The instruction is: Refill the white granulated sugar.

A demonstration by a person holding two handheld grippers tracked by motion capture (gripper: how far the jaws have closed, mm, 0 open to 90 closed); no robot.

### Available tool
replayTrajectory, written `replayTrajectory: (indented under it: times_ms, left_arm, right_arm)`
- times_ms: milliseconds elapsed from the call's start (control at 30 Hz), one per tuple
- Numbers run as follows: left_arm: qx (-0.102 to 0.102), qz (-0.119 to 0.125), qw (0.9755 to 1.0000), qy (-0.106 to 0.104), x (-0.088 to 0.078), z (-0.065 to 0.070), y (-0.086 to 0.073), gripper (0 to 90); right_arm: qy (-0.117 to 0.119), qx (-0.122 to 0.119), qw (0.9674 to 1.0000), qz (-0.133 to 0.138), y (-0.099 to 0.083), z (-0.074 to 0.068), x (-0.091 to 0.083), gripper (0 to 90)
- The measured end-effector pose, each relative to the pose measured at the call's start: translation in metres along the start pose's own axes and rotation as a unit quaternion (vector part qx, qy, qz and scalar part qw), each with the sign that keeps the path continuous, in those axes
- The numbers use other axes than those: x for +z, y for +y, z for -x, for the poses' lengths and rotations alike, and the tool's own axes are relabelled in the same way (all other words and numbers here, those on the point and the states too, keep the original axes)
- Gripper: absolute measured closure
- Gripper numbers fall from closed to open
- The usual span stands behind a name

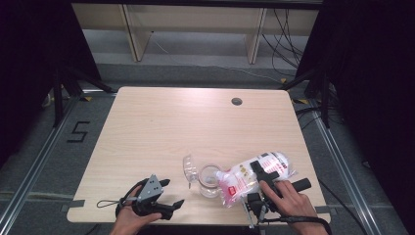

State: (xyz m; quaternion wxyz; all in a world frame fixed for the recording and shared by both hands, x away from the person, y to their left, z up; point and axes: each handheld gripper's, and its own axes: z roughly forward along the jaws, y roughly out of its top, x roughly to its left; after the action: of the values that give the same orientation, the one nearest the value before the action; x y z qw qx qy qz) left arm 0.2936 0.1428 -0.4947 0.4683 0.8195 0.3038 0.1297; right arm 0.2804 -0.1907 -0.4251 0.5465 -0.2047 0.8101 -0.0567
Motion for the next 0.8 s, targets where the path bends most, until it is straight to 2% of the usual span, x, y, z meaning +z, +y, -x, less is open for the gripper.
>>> replayTrajectory:
  times_ms: [67,200,300,333,500,600,800]
  left_arm:
    - [0.003,0.002,1.0000,0.008,0.0000,0.0003,-0.0002,17.1]
    - [0.000,0.004,1.0000,0.005,0.0001,0.0006,-0.0001,17.1]
    - [0.000,0.004,1.0000,0.005,0.0000,0.0008,-0.0001,17.1]
    - [0.001,0.004,1.0000,0.005,-0.0001,0.0007,0.0001,17.1]
    - [-0.001,0.001,1.0000,0.000,-0.0007,0.0002,0.0005,17.2]
    - [0.001,0.004,1.0000,0.006,-0.0003,0.0009,0.0004,17.2]
    - [-0.001,0.001,1.0000,0.000,-0.0005,0.0001,0.0006,17.2]
  right_arm:
    - [-0.003,0.001,1.0000,0.001,0.0002,-0.0006,0.0009,51.0]
    - [-0.002,-0.006,1.0000,0.002,0.0003,-0.0006,0.0018,51.0]
    - [-0.002,0.005,1.0000,-0.001,0.0010,-0.0009,0.0006,51.1]
    - [-0.004,-0.003,1.0000,0.004,0.0013,0.0005,0.0009,51.1]
    - [-0.001,-0.008,1.0000,0.001,0.0021,0.0029,0.0006,51.1]
    - [-0.005,-0.001,1.0000,0.001,0.0017,0.0018,0.0009,51.1]
    - [-0.001,0.000,1.0000,-0.001,0.0024,0.0020,0.0008,51.2]
